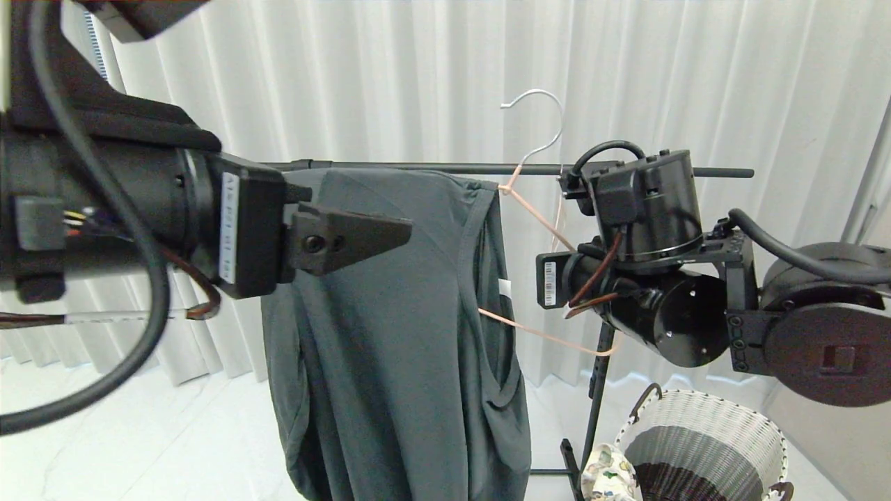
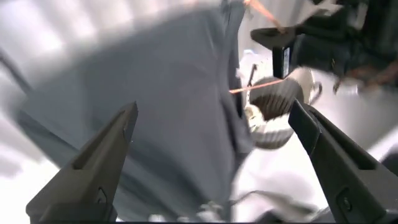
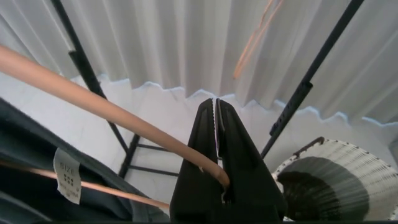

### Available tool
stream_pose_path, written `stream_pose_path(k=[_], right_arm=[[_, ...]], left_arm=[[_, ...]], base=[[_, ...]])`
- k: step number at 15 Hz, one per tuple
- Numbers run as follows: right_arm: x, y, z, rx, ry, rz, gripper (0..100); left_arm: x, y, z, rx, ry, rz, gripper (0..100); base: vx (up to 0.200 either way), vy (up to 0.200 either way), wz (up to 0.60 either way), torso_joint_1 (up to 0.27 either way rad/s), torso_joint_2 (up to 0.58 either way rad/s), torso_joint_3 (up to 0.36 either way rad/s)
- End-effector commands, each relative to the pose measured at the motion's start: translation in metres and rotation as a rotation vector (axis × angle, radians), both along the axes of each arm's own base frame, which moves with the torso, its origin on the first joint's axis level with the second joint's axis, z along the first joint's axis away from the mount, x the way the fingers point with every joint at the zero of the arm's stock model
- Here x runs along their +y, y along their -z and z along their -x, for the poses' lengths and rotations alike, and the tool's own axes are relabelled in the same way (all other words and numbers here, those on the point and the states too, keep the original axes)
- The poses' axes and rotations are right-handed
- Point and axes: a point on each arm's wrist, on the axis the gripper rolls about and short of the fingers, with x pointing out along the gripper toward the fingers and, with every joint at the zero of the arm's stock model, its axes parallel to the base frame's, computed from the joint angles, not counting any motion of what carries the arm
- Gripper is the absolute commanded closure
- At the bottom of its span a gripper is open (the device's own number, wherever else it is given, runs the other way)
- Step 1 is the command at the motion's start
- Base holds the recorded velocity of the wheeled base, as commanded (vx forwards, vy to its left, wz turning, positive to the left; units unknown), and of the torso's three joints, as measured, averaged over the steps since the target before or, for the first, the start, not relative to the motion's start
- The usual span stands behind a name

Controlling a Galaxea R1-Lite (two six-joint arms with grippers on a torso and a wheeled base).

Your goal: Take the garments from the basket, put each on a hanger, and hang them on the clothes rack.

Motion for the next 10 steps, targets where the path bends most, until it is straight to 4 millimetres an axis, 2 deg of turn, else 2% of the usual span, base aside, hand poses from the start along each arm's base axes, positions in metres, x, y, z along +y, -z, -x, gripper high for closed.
stream_pose_path(k=[1,2,5,7,8,10], right_arm=[[-0.014,0.005,0.015,-0.007,-0.019,0.015,100],[-0.018,0.01,0.024,-0.013,-0.038,0.027,100],[-0.032,0.027,0.052,-0.032,-0.129,0.07,100],[-0.035,0.036,0.063,-0.051,-0.167,0.092,100],[-0.033,0.04,0.075,-0.052,-0.207,0.098,100],[-0.032,0.043,0.087,-0.048,-0.249,0.106,100]], left_arm=[[0.033,-0.011,0.005,-0.1,0.067,-0.027,0],[0.037,-0.008,0.001,-0.111,0.129,-0.052,0],[0.028,0.001,-0.008,-0.087,0.277,-0.062,0],[0.01,0.014,-0.012,-0.052,0.386,-0.098,0],[-0.001,0.029,-0.02,-0.02,0.432,-0.146,0],[-0.01,0.043,-0.031,0.002,0.494,-0.19,0]], base=[[0.0,0.0,0.0,0.0,0.0,0.0],[0.0,0.0,0.0,0.0,0.0,0.0],[0.0,0.0,0.0,0.002,0.0,0.034],[0.0,0.0,0.0,0.0,0.0,0.0],[0.0,0.0,0.0,0.0,0.0,0.0],[0.0,0.0,0.0,0.0,0.0,0.0]])
